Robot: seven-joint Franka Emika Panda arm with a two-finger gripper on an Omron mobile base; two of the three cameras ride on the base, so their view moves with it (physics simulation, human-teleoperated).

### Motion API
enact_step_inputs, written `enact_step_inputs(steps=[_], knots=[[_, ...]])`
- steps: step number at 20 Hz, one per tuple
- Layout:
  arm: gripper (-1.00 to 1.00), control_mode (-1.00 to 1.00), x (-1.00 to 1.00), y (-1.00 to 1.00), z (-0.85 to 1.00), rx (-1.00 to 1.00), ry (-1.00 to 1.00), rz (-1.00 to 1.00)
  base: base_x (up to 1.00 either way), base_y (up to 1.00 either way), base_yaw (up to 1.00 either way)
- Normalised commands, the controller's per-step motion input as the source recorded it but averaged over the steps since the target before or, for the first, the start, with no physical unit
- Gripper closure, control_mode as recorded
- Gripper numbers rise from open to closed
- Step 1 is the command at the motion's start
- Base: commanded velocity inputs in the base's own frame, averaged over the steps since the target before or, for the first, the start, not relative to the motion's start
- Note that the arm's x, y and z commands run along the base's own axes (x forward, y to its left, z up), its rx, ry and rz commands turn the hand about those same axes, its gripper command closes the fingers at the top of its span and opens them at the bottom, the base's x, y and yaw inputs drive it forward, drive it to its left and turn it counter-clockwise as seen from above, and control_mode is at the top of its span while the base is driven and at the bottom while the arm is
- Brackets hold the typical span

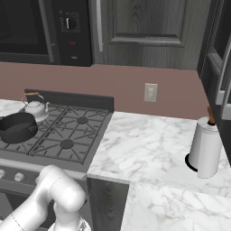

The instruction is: Pick the kettle from the cabinet and place it on a stove burner. Then pick the pot from the counter and place it on another stove burner. Finally, turn both burners on.

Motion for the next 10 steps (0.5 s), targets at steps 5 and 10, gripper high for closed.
enact_step_inputs(steps=[5,10], knots=[[1.0,-1.0,0.07,0.27,-0.05,0.0,0.0,0.01,0.0,0.0,0.0],[1.0,-1.0,0.0,0.02,-0.02,-0.06,0.01,0.05,0.0,0.0,0.0]])
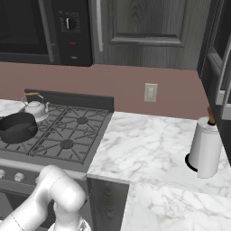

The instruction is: Pick the kettle from the cabinet and place it on a stove burner. Then pick the pot from the counter and place it on another stove burner. Finally, turn both burners on.

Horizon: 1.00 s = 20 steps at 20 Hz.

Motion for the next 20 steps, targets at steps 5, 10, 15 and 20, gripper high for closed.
enact_step_inputs(steps=[5,10,15,20], knots=[[1.0,-1.0,-0.02,0.0,0.0,-0.19,0.0,0.01,0.0,0.0,0.0],[1.0,-1.0,0.0,0.0,0.0,-0.23,0.01,0.0,0.0,0.0,0.0],[1.0,-1.0,-0.03,0.0,0.0,-0.23,0.02,0.0,0.0,0.0,0.0],[1.0,-1.0,-0.04,0.0,0.0,-0.24,0.03,0.0,0.0,0.0,0.0]])
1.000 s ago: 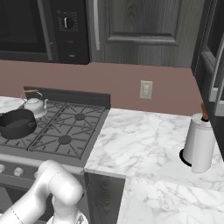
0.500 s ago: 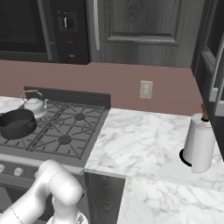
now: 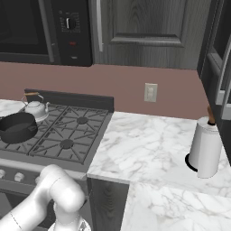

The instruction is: Pick the kettle from the cabinet and place it on a stove burner. Then pick the pot from the counter and place it on another stove burner. Finally, turn both burners on.

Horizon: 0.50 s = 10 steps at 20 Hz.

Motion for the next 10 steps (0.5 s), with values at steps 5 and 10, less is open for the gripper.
enact_step_inputs(steps=[5,10], knots=[[1.0,-1.0,-0.03,0.0,0.0,-0.24,0.04,0.0,0.0,0.0,0.0],[1.0,-1.0,-0.05,0.0,0.0,-0.24,0.03,0.0,0.0,0.0,0.0]])
